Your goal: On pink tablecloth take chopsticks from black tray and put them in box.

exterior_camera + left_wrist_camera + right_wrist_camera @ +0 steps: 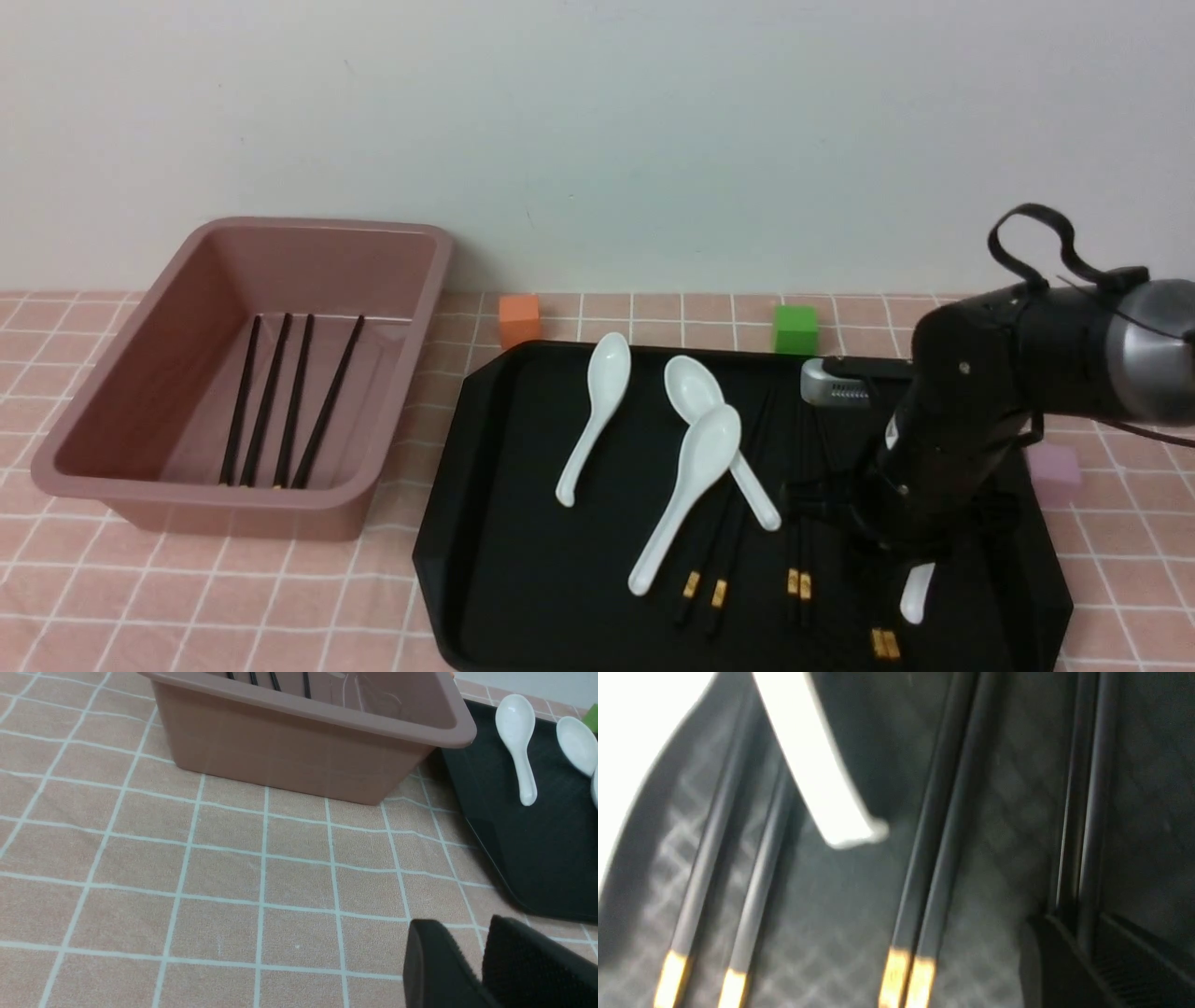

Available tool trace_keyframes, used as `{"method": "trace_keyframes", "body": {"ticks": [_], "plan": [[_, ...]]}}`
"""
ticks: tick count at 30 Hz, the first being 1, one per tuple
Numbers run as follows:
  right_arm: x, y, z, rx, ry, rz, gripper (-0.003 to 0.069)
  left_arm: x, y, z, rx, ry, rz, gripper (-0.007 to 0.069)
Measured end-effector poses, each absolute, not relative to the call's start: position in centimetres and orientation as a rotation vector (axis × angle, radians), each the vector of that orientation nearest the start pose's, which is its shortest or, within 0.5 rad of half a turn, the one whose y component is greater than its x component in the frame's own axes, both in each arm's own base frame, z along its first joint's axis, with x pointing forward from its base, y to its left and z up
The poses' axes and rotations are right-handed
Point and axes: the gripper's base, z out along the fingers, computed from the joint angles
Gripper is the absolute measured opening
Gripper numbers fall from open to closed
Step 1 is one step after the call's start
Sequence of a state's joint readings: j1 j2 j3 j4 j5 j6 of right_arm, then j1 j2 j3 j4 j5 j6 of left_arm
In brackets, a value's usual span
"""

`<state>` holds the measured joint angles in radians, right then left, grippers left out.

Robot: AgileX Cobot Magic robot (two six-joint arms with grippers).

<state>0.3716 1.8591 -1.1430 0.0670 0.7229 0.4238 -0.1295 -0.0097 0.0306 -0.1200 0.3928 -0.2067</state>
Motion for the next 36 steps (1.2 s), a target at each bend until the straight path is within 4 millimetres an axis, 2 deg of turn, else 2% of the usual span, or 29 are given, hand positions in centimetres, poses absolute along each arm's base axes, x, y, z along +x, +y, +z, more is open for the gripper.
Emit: {"method": "trace_keyframes", "body": {"ticks": [7, 8, 9, 10, 11, 12, 15, 17, 21, 24, 27, 28, 29, 30, 32, 36], "plan": [[30.7, 12.6, 22.1, 0.067, 2.887, 0.237, 0.0132, 5.1, -1.1, 16.8, -0.148, 1.904, -0.347, 0.0183], [30.2, 12.8, 23.1, 0.037, 2.865, 0.260, 0.0130, 5.1, -1.1, 16.8, -0.148, 1.904, -0.347, 0.0183], [30.1, 12.8, 23.1, 0.037, 2.867, 0.263, 0.0130, 5.1, -1.1, 16.8, -0.148, 1.904, -0.347, 0.0183], [29.4, 13.5, 24.8, -0.004, 2.826, 0.322, 0.0130, 5.1, -1.1, 16.8, -0.148, 1.904, -0.347, 0.0183], [29.3, 13.7, 24.9, -0.015, 2.823, 0.329, 0.0130, 5.1, -1.1, 16.8, -0.148, 1.904, -0.347, 0.0183], [28.9, 15.0, 26.5, -0.069, 2.778, 0.391, 0.0130, 5.1, -1.1, 16.8, -0.148, 1.904, -0.347, 0.0183], [29.1, 18.2, 29.5, -0.194, 2.664, 0.499, 0.0130, 5.1, -1.1, 16.8, -0.148, 1.904, -0.347, 0.0187], [29.4, 21.4, 31.5, -0.289, 2.577, 0.580, 0.0130, 5.1, -1.1, 16.8, -0.148, 1.904, -0.347, 0.0189], [30.2, 27.7, 33.9, -0.458, 2.455, 0.680, 0.0130, 5.1, -1.1, 16.8, -0.148, 1.904, -0.347, 0.0194], [31.4, 32.6, 34.5, -0.561, 2.374, 0.739, 0.0130, 5.1, -1.1, 16.8, -0.148, 1.904, -0.347, 0.0197], [32.8, 36.1, 33.8, -0.600, 2.326, 0.774, 0.0130, 5.1, -1.1, 16.8, -0.148, 1.904, -0.347, 0.0201], [32.8, 36.1, 34.2, -0.599, 2.312, 0.781, 0.0130, 5.1, -1.1, 16.8, -0.148, 1.904, -0.347, 0.0201], [33.7, 37.5, 33.7, -0.601, 2.288, 0.800, 0.0130, 5.1, -1.1, 16.8, -0.148, 1.904, -0.347, 0.0204], [34.2, 38.0, 33.4, -0.598, 2.278, 0.809, 0.0130, 5.1, -1.1, 16.8, -0.148, 1.904, -0.347, 0.0205], [35.6, 39.5, 32.2, -0.586, 2.243, 0.833, 0.0130, 5.1, -1.1, 16.8, -0.148, 1.904, -0.347, 0.0209], [37.2, 41.0, 29.9, -0.570, 2.210, 0.850, 0.0130, 5.1, -1.1, 16.8, -0.148, 1.904, -0.347, 0.0214]]}}
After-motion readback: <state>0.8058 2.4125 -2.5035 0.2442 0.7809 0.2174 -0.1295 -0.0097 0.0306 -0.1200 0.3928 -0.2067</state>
